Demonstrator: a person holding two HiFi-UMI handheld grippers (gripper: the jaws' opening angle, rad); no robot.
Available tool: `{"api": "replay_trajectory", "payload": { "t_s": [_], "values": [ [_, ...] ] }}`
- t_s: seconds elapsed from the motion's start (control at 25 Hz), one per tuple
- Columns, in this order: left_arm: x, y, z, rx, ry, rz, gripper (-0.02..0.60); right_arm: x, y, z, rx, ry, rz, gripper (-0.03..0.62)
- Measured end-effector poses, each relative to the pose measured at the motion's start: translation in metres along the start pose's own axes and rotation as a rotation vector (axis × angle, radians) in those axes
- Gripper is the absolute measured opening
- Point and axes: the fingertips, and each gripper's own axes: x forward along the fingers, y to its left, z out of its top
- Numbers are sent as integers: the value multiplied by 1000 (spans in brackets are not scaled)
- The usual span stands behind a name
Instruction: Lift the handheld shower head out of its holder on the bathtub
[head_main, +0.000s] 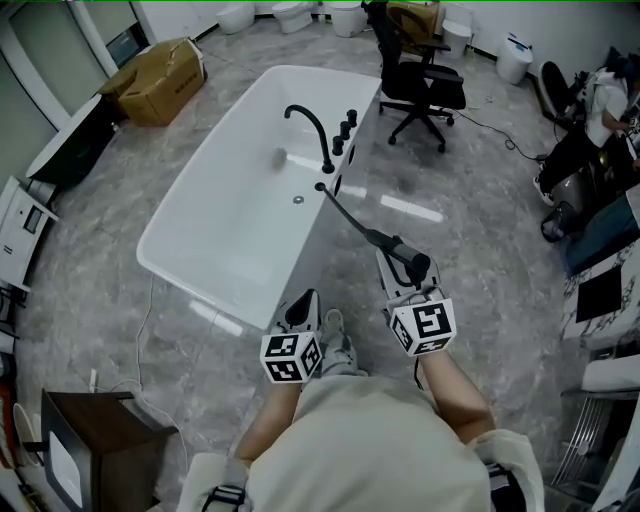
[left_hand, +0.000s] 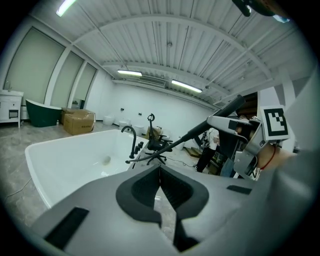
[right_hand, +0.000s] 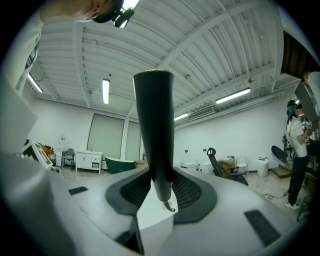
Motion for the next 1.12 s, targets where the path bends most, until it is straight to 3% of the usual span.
{"api": "replay_trajectory", "payload": {
  "t_s": [0.64,1.12],
  "values": [
    [-29,-15,-8,31,-20,-8,21,-84,15,31,2,-77,-6,141],
    [-23,-20,-3,36,-19,-9,21,-89,9,36,33,-94,-10,141]
  ]
}}
